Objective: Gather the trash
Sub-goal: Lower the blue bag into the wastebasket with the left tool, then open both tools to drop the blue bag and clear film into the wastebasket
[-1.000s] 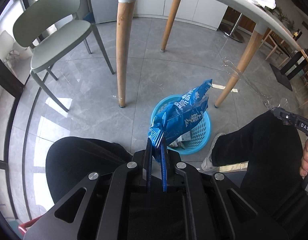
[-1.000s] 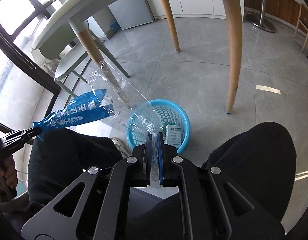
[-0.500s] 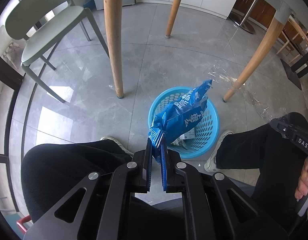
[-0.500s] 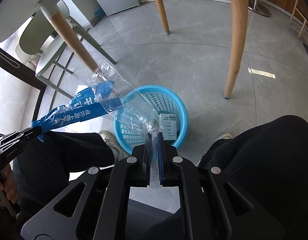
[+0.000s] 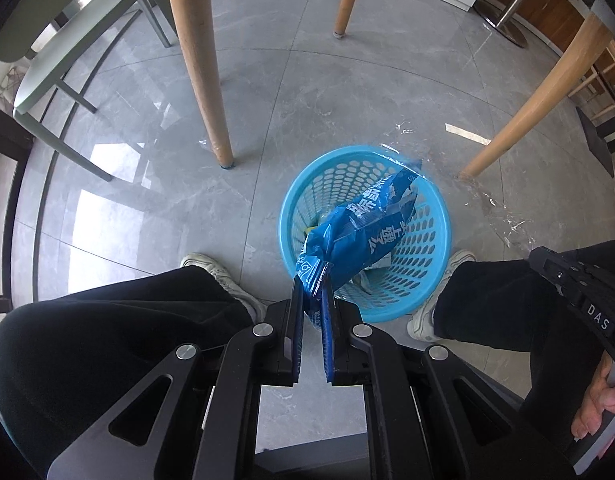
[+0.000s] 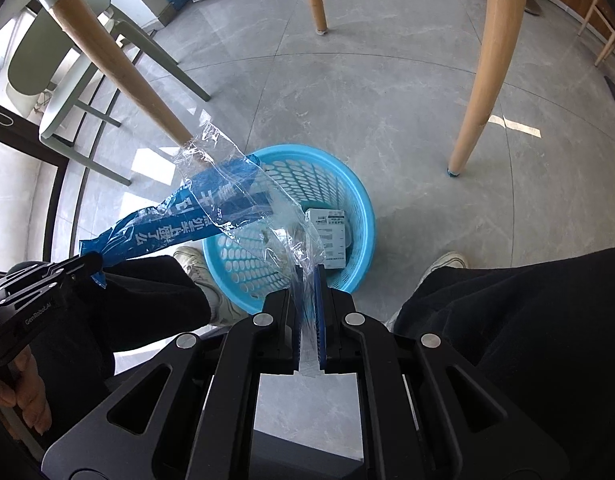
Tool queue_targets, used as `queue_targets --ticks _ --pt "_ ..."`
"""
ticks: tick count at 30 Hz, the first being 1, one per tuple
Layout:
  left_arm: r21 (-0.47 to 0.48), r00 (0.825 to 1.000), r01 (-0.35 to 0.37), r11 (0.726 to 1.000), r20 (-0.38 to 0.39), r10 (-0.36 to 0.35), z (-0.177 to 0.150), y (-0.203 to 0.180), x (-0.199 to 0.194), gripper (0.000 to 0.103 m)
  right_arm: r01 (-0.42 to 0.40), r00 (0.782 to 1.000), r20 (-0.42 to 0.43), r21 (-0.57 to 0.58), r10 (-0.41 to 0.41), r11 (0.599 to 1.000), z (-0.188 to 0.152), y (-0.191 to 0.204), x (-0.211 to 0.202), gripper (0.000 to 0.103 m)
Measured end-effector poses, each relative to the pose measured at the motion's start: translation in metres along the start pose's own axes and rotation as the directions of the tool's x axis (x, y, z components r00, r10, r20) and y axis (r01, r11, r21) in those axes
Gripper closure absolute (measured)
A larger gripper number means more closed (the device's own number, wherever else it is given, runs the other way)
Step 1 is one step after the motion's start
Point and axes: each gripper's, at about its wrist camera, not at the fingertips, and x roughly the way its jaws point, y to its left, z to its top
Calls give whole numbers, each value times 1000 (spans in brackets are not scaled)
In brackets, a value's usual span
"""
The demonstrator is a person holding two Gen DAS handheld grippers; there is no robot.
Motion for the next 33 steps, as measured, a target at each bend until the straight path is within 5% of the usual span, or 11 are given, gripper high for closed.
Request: queue_targets --ticks 16,25,27,29,33 --pt "42 988 -84 996 -130 89 27 -15 78 96 97 986 -136 10 -94 995 18 0 91 98" --pt "41 983 -61 997 -168 67 34 -17 95 93 77 978 -198 47 -67 996 24 -4 118 96" --pt "54 986 -51 997 -158 59 36 -20 95 89 49 979 -203 66 -35 997 25 -4 122 90" --pt "64 988 -38 997 -144 47 38 -23 94 67 16 978 -210 80 1 997 26 -2 127 68" --pt "47 990 -13 999 -141 19 38 -21 91 65 6 973 -229 78 12 997 25 -1 133 64"
